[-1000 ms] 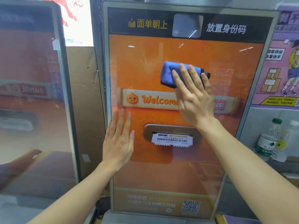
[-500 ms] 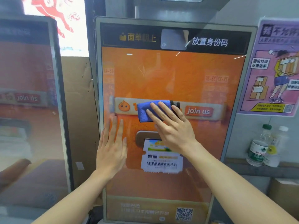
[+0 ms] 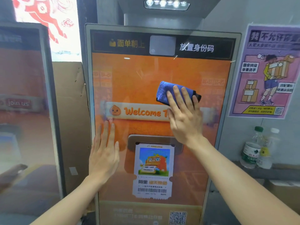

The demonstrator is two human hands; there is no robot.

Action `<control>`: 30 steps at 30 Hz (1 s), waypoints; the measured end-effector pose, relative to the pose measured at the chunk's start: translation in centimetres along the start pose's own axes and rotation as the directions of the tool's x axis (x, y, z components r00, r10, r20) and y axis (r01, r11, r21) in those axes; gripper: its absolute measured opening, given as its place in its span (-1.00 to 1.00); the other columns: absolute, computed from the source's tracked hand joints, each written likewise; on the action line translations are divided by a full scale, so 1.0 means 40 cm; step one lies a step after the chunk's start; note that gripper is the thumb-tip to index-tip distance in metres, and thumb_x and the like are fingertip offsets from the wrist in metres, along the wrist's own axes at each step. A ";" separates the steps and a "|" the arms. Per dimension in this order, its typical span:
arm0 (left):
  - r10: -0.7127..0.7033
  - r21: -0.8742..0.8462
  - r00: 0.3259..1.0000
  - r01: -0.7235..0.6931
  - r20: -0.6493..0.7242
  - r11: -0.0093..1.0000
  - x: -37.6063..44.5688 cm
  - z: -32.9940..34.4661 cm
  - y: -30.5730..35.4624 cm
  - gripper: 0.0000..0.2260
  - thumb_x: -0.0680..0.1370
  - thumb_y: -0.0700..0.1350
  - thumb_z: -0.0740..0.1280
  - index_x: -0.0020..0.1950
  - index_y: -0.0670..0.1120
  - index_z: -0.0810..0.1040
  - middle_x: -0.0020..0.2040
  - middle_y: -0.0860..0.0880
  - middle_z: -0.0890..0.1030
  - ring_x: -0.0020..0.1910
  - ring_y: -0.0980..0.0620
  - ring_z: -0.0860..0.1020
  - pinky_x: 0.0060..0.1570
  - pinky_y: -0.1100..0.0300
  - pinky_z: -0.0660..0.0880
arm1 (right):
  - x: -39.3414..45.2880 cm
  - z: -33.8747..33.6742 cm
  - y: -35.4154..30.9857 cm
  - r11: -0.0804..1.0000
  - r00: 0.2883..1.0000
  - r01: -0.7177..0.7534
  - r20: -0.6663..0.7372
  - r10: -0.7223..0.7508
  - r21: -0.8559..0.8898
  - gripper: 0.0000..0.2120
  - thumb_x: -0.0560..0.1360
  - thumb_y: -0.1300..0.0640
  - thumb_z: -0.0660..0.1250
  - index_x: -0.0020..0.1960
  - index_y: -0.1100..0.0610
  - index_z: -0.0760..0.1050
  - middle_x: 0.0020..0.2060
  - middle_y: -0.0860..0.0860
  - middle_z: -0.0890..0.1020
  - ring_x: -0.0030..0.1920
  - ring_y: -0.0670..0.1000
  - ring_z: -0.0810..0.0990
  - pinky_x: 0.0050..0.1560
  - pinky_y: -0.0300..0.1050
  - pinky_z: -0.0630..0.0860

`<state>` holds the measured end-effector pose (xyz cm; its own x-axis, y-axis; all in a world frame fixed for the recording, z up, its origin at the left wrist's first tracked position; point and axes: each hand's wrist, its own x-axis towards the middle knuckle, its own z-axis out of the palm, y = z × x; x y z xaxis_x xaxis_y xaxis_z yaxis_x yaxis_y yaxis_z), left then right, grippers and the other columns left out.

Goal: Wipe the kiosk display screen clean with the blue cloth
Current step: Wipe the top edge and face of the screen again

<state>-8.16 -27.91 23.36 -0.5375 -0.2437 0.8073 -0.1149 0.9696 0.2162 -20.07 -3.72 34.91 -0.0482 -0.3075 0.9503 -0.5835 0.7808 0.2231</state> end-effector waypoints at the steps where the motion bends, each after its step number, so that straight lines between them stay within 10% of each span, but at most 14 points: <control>1: -0.007 -0.006 1.000 0.007 -0.003 1.000 -0.001 0.000 0.002 -0.43 0.64 0.04 -0.04 0.62 -0.09 -0.03 0.63 0.00 -0.08 0.60 0.00 -0.10 0.51 -0.10 0.11 | -0.014 0.002 -0.004 1.000 1.000 0.023 0.012 -0.023 0.001 -0.52 0.66 0.04 0.14 0.57 0.06 0.21 0.55 0.05 0.23 0.57 0.07 0.14 0.55 0.13 0.04; 10: -0.051 -0.015 0.999 0.051 -0.018 0.999 0.000 0.001 0.047 -0.40 0.62 0.08 -0.01 0.62 -0.12 -0.01 0.63 -0.03 -0.01 0.60 0.02 -0.07 0.54 -0.02 0.06 | -0.105 -0.018 0.096 0.935 0.927 0.353 0.132 -0.352 0.012 -0.55 0.69 0.05 0.12 0.57 0.00 0.23 0.55 -0.02 0.24 0.57 0.00 0.14 0.54 0.06 0.12; 21: 0.246 0.060 0.969 -0.243 -0.038 0.968 0.020 0.030 0.171 -0.43 0.63 0.02 0.09 0.61 -0.06 0.03 0.61 -0.08 0.10 0.59 -0.04 0.04 0.47 -0.06 0.17 | -0.024 -0.054 0.136 0.999 0.995 -0.004 0.099 0.000 0.042 -0.51 0.66 0.02 0.07 0.57 0.06 0.16 0.56 -0.01 0.14 0.58 0.05 0.09 0.56 0.07 -0.10; 30: 0.222 0.110 0.975 -0.222 0.016 0.969 0.015 0.051 0.222 -0.43 0.62 0.03 0.08 0.61 -0.07 0.07 0.62 -0.06 0.04 0.60 -0.04 0.01 0.48 -0.09 0.16 | -0.131 -0.050 0.182 0.940 0.927 0.337 0.156 -0.341 0.053 -0.56 0.69 0.04 0.11 0.56 0.01 0.21 0.55 -0.01 0.24 0.57 0.02 0.15 0.55 0.07 0.09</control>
<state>-11.21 -19.41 24.67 -0.5627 -0.0221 0.8263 -0.0836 0.9960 -0.0303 -22.43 4.66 32.00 0.0275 -0.6362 0.7710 -0.6081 0.6016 0.5181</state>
